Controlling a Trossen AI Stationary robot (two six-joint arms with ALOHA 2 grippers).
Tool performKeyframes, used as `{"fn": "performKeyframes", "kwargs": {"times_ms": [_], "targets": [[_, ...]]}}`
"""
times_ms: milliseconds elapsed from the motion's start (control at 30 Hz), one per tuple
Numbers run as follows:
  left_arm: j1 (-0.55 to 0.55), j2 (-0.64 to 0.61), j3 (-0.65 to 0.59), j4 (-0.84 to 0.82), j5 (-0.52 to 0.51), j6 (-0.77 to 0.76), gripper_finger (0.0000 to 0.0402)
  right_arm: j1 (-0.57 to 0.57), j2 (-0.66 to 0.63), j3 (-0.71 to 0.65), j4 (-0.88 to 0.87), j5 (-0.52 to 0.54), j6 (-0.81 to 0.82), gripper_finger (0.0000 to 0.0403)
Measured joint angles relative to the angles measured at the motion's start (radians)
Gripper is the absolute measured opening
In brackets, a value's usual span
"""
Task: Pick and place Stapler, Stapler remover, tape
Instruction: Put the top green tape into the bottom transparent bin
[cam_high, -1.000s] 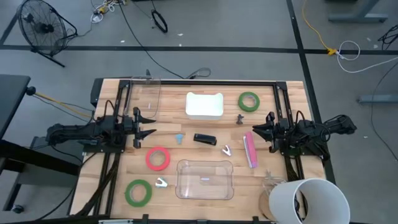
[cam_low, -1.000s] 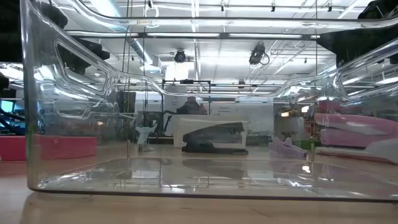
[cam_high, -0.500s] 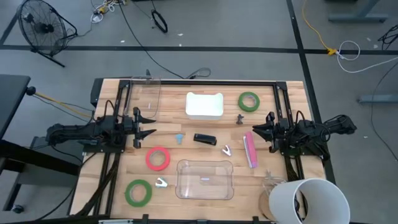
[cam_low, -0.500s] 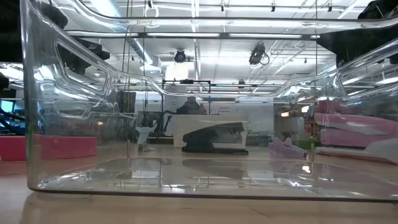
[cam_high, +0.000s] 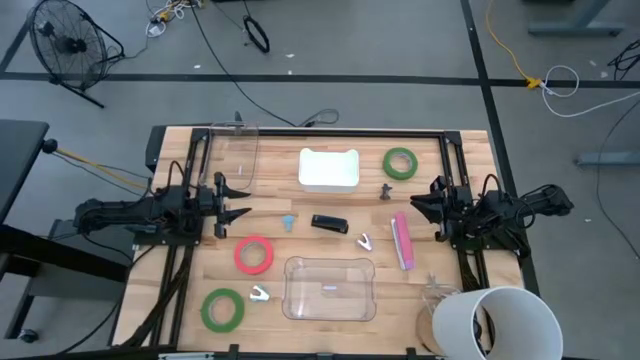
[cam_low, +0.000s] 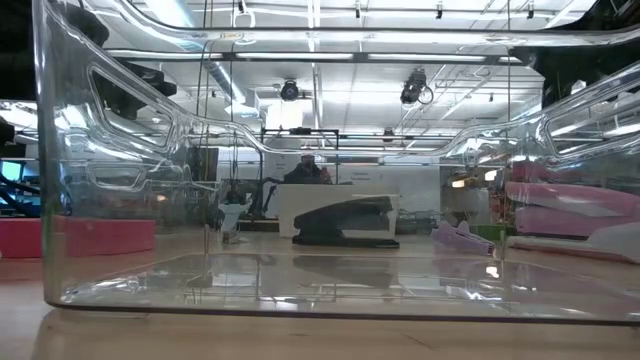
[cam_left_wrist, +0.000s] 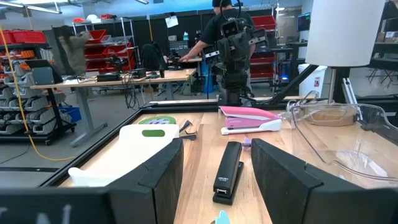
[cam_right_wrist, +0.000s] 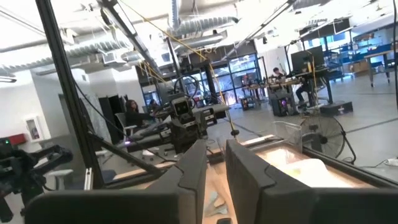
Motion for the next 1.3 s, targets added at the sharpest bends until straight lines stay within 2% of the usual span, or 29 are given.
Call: {"fn": "performKeyframes", "kwargs": {"times_ms": [300, 500, 600, 733, 867, 1033, 1167, 1300], "targets": [[0.0, 0.0, 0.0, 0.0, 0.0, 0.0, 0.0193, -0.001, 0.0, 0.0, 0.022, 0.009, -0.035, 0.0064], [0.0, 0.0, 0.0, 0.0, 0.0, 0.0, 0.0193, -0.002, 0.0, 0.007, 0.046, 0.183, -0.154, 0.0064], [0.0, 0.0, 0.0, 0.0, 0.0, 0.0, 0.0193, -0.008, 0.014, 0.067, 0.018, 0.25, -0.22, 0.0064], [0.0, 0.0, 0.0, 0.003, 0.0, -0.001, 0.0193, -0.034, 0.071, 0.231, -0.234, 0.357, -0.23, 0.0064], [0.0, 0.0, 0.0, 0.007, 0.0, -0.001, 0.0193, -0.081, 0.195, 0.444, -0.501, 0.438, -0.174, 0.0064], [0.0, 0.0, 0.0, 0.067, -0.022, 0.001, 0.0193, -0.171, 0.457, 0.729, -0.848, 0.479, -0.107, 0.0064], [0.0, 0.0, 0.0, 0.114, -0.027, 0.001, 0.0193, -0.302, 0.702, 0.91, -1.063, 0.448, -0.084, 0.0064], [0.0, 0.0, 0.0, 0.111, -0.027, 0.0, 0.0193, -0.499, 0.94, 1.01, -1.151, 0.366, -0.134, 0.0064]]}}
